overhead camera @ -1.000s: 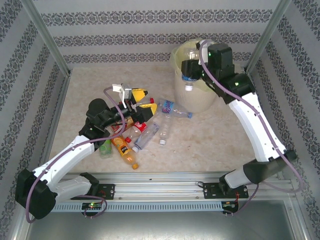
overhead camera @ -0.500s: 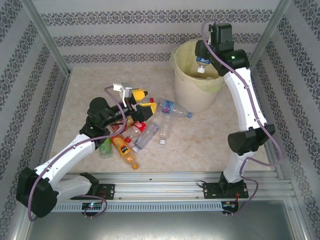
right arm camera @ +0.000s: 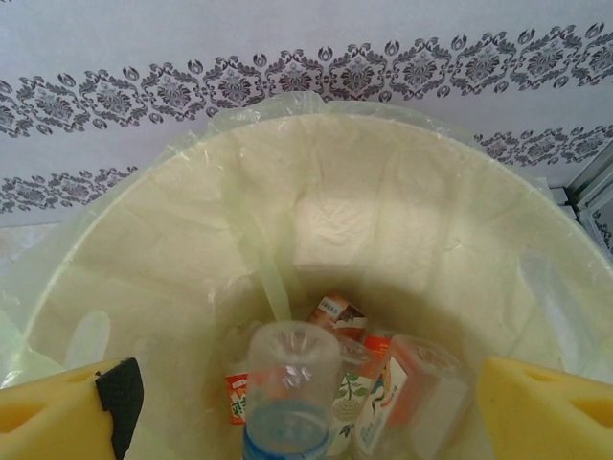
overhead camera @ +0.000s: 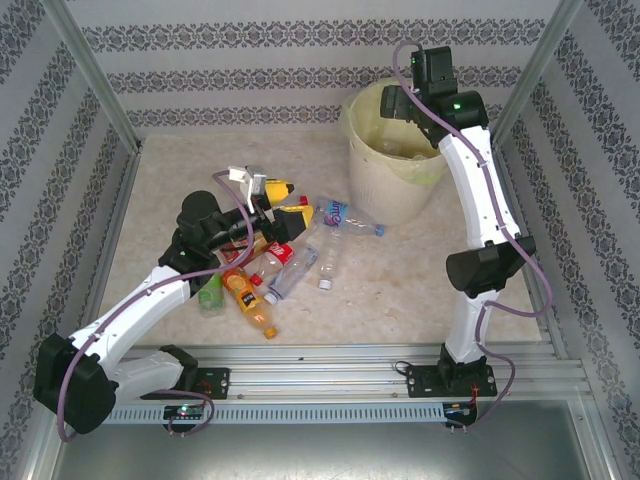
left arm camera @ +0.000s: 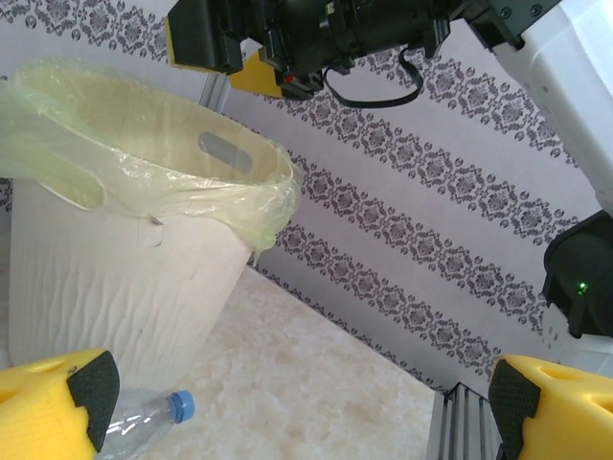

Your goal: Put the plastic bottles in the bin

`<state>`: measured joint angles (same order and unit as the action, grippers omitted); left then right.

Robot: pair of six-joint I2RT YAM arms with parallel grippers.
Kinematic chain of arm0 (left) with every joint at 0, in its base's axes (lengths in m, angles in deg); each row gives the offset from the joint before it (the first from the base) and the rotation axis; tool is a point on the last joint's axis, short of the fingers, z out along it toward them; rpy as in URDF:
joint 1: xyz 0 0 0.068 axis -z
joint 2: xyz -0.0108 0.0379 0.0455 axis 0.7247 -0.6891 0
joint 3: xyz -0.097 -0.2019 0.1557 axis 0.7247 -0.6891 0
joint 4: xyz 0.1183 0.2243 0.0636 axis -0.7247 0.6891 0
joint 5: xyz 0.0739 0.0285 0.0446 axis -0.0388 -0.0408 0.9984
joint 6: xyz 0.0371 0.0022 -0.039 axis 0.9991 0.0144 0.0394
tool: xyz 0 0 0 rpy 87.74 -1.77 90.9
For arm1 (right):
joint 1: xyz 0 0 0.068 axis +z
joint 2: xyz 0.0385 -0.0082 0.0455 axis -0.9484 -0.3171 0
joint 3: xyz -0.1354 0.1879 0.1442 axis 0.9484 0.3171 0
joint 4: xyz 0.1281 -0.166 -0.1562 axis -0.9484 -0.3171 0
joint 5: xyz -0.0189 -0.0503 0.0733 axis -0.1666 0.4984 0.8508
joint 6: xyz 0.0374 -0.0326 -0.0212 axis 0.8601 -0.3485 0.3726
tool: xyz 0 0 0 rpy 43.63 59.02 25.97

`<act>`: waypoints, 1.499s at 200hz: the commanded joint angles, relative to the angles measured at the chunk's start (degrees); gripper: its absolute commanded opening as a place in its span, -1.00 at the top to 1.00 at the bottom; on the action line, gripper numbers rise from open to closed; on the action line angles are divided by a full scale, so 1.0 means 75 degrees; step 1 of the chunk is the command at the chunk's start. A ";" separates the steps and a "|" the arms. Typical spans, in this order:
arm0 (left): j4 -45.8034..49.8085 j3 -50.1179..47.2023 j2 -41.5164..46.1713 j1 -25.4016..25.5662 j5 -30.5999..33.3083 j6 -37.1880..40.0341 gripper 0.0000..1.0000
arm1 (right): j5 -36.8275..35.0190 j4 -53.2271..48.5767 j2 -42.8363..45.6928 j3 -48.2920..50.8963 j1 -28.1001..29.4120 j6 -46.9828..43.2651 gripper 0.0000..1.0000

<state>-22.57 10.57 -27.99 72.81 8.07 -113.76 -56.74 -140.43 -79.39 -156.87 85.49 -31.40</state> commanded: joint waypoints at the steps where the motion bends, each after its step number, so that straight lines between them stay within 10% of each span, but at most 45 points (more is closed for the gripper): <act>1: 0.0294 0.0334 -0.0082 -0.0134 -0.0029 0.0317 -1.00 | 0.0322 0.0007 0.0556 0.0038 -0.0026 -0.0177 -0.82; 153: 0.4215 0.0954 0.0581 -0.0077 -0.0580 0.2304 -1.00 | 0.1267 0.2450 0.5793 0.8095 0.1598 0.1697 -0.78; 300: 0.4746 0.0162 0.1207 -0.0071 -0.0278 0.2712 -1.00 | 0.1379 0.4874 0.4242 1.0687 0.3101 0.3694 -0.75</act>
<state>12.27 12.34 -19.66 72.24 5.54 -95.16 -46.82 -108.87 -45.08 -78.73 107.43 -7.97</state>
